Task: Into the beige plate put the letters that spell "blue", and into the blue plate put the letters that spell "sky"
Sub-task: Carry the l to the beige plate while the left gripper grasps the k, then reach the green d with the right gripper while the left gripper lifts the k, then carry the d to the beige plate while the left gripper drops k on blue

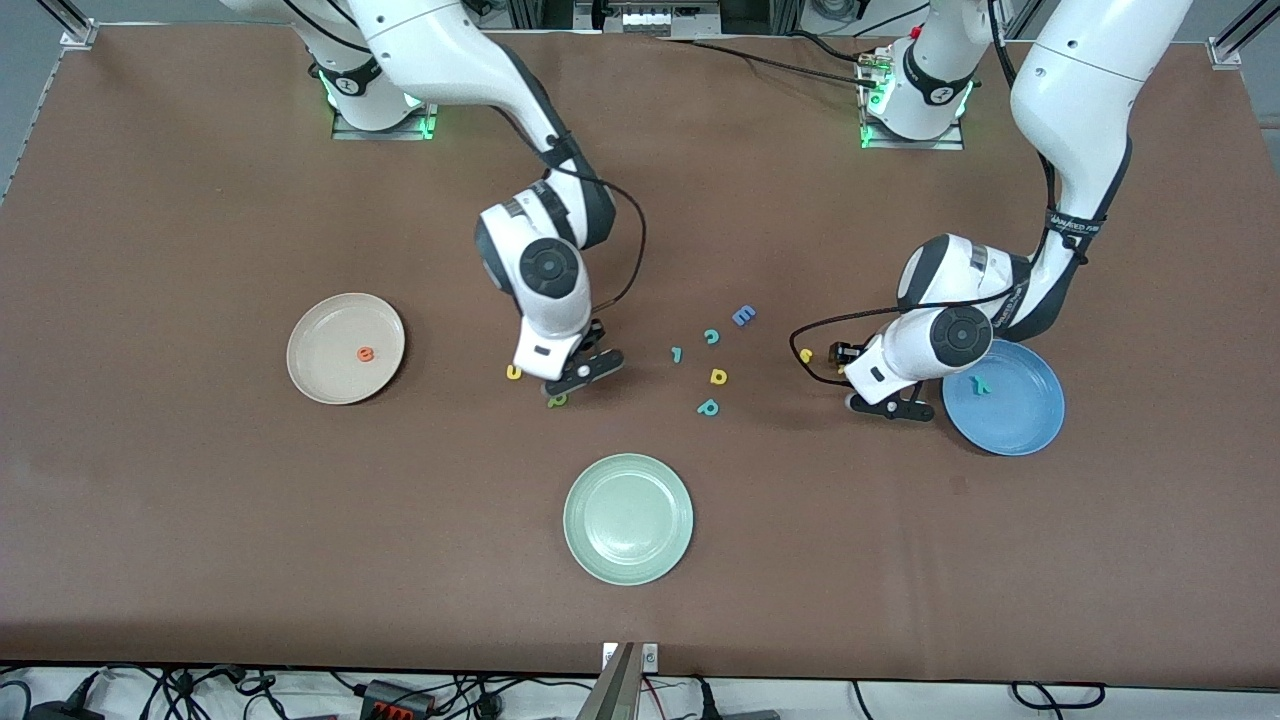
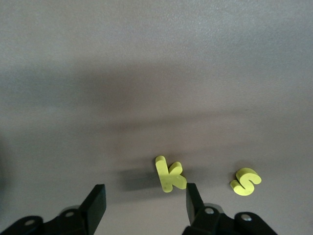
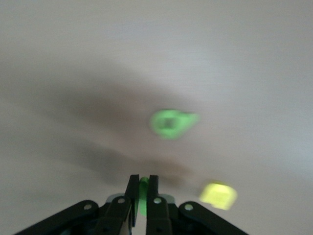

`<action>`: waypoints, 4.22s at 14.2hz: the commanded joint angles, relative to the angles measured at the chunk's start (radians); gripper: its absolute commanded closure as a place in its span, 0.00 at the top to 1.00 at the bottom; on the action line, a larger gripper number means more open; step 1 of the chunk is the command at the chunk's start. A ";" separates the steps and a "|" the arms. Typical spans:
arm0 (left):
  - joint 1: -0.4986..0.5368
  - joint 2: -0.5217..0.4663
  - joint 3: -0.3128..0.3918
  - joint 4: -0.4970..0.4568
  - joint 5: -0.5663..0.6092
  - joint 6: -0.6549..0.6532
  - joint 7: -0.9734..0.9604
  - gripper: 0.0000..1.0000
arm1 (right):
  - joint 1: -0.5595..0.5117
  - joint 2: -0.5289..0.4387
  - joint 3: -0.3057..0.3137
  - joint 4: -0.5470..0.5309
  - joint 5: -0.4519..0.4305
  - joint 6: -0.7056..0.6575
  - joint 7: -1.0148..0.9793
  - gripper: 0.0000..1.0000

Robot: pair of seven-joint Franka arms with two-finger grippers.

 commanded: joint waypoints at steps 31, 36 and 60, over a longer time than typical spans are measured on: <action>0.007 0.039 -0.010 0.009 0.030 0.051 -0.019 0.32 | -0.116 0.058 0.006 0.077 0.166 -0.008 0.197 0.87; 0.008 0.044 -0.010 0.011 0.030 0.051 -0.019 0.54 | -0.062 0.115 0.008 0.150 0.166 -0.008 0.486 0.75; 0.004 0.035 -0.010 0.014 0.031 0.086 0.001 0.03 | -0.061 0.172 0.006 0.183 0.174 0.044 0.577 0.20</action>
